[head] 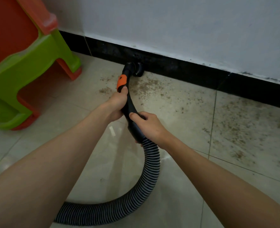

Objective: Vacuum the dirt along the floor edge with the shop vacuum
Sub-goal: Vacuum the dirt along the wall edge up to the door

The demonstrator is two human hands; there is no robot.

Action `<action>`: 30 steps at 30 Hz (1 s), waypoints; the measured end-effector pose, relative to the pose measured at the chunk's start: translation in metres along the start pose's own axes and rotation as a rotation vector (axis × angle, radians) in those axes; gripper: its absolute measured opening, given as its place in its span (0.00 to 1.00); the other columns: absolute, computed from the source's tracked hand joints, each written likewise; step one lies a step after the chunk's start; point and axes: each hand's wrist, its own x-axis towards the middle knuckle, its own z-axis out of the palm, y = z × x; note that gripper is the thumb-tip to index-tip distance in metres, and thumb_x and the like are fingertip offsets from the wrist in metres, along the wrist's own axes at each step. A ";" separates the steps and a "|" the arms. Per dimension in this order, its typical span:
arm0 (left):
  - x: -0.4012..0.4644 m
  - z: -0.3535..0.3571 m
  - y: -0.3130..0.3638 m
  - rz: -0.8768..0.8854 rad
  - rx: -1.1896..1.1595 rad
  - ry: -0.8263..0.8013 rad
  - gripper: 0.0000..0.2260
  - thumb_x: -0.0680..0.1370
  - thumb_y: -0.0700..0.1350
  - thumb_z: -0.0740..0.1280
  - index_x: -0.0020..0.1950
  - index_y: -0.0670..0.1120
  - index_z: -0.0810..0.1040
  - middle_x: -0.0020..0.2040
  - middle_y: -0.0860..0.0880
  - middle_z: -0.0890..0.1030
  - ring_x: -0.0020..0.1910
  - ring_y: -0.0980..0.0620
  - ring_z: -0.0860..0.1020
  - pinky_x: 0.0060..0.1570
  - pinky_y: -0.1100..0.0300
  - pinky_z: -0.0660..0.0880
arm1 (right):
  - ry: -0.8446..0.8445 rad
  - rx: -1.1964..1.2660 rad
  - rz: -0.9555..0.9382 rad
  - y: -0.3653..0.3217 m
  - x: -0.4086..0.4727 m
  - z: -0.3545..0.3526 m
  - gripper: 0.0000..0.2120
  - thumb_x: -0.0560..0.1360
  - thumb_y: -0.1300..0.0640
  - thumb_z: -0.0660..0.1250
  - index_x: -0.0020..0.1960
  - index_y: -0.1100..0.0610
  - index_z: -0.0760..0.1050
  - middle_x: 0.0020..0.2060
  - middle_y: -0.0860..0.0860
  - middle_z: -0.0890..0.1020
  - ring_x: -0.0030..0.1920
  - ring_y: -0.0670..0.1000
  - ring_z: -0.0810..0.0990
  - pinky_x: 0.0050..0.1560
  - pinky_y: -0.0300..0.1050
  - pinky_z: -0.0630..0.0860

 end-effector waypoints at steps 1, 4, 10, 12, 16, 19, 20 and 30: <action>-0.004 0.005 0.000 -0.003 0.010 -0.009 0.22 0.83 0.52 0.52 0.71 0.38 0.64 0.57 0.42 0.76 0.54 0.46 0.76 0.53 0.56 0.71 | 0.006 0.001 0.008 0.002 -0.004 -0.003 0.17 0.77 0.45 0.64 0.46 0.60 0.77 0.38 0.55 0.80 0.46 0.64 0.82 0.50 0.64 0.79; -0.013 0.020 -0.003 -0.005 0.029 -0.024 0.23 0.84 0.52 0.52 0.72 0.38 0.63 0.68 0.39 0.71 0.66 0.42 0.71 0.57 0.55 0.71 | 0.012 -0.002 0.029 0.008 -0.014 -0.017 0.16 0.77 0.45 0.64 0.45 0.58 0.77 0.38 0.54 0.81 0.45 0.63 0.83 0.50 0.63 0.80; -0.030 0.050 -0.009 -0.028 0.027 -0.064 0.22 0.84 0.51 0.52 0.71 0.37 0.62 0.54 0.44 0.74 0.53 0.47 0.74 0.53 0.56 0.70 | 0.042 -0.014 0.035 0.020 -0.034 -0.043 0.15 0.77 0.45 0.63 0.47 0.57 0.77 0.41 0.54 0.82 0.44 0.60 0.83 0.49 0.59 0.80; -0.035 0.058 -0.011 -0.034 0.035 -0.080 0.22 0.84 0.51 0.51 0.71 0.37 0.62 0.52 0.45 0.74 0.48 0.49 0.73 0.52 0.56 0.71 | 0.052 -0.021 0.044 0.024 -0.040 -0.051 0.15 0.77 0.44 0.63 0.47 0.56 0.77 0.42 0.55 0.82 0.45 0.60 0.83 0.48 0.57 0.79; -0.042 0.076 -0.019 -0.018 0.053 -0.113 0.21 0.84 0.51 0.52 0.70 0.38 0.62 0.47 0.46 0.73 0.44 0.50 0.73 0.51 0.56 0.71 | 0.079 -0.004 0.057 0.034 -0.054 -0.063 0.13 0.77 0.45 0.62 0.46 0.54 0.76 0.41 0.55 0.81 0.46 0.62 0.82 0.50 0.60 0.78; -0.046 0.091 -0.025 -0.003 0.095 -0.141 0.22 0.83 0.52 0.52 0.71 0.38 0.62 0.51 0.43 0.74 0.43 0.49 0.73 0.47 0.55 0.72 | 0.133 0.021 0.087 0.041 -0.064 -0.071 0.13 0.77 0.46 0.63 0.45 0.55 0.76 0.41 0.57 0.80 0.47 0.65 0.81 0.51 0.62 0.77; -0.047 0.094 -0.027 -0.002 0.110 -0.146 0.22 0.83 0.53 0.52 0.71 0.39 0.61 0.55 0.40 0.74 0.46 0.47 0.74 0.46 0.56 0.73 | 0.155 0.026 0.091 0.042 -0.067 -0.073 0.14 0.77 0.46 0.63 0.45 0.56 0.76 0.41 0.59 0.81 0.47 0.65 0.81 0.51 0.63 0.77; -0.044 0.085 -0.027 0.133 0.206 -0.042 0.21 0.82 0.54 0.55 0.66 0.39 0.67 0.53 0.43 0.76 0.54 0.43 0.77 0.58 0.49 0.75 | 0.340 0.029 -0.005 0.037 -0.071 -0.050 0.12 0.76 0.46 0.63 0.39 0.53 0.76 0.32 0.49 0.78 0.34 0.52 0.80 0.40 0.58 0.82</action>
